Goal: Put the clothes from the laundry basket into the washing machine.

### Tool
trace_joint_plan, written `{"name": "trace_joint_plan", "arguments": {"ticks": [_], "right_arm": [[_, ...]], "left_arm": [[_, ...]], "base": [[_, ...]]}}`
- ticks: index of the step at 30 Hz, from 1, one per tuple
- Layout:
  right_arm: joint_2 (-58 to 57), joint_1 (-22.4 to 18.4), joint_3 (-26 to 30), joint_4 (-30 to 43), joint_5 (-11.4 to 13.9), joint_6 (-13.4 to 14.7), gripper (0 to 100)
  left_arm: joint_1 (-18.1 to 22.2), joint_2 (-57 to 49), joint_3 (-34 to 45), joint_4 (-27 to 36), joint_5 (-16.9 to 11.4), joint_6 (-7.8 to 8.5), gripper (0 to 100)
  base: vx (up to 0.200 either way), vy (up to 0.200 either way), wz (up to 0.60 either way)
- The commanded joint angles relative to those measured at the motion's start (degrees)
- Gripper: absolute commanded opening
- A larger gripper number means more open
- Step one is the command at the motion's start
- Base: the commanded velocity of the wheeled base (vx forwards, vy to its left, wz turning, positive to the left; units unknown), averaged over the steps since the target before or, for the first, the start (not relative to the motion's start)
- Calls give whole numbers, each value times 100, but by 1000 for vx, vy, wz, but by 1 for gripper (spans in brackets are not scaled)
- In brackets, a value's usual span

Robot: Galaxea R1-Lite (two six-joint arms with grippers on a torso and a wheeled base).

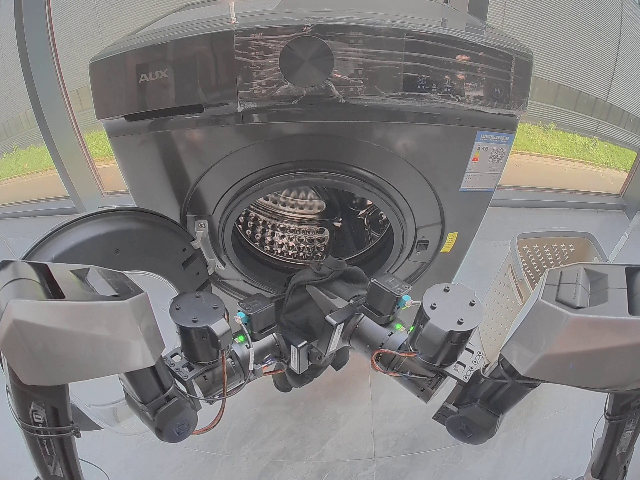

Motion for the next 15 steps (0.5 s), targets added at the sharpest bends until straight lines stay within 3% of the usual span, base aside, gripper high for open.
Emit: {"name": "trace_joint_plan", "arguments": {"ticks": [1, 9, 15], "right_arm": [[16, 46, 19, -17, 1, 1, 0], [86, 81, 46, -17, -8, 36, 0], [147, 37, 55, -17, -8, 45, 0]], "left_arm": [[-10, 277, -233, -14, 16, -4, 0], [-19, 294, -453, -23, 314, -21, 0], [-28, 206, -426, -23, 525, -127, 0]], "base": [[0, 0, 0], [0, 0, 0], [0, 0, 0]]}}
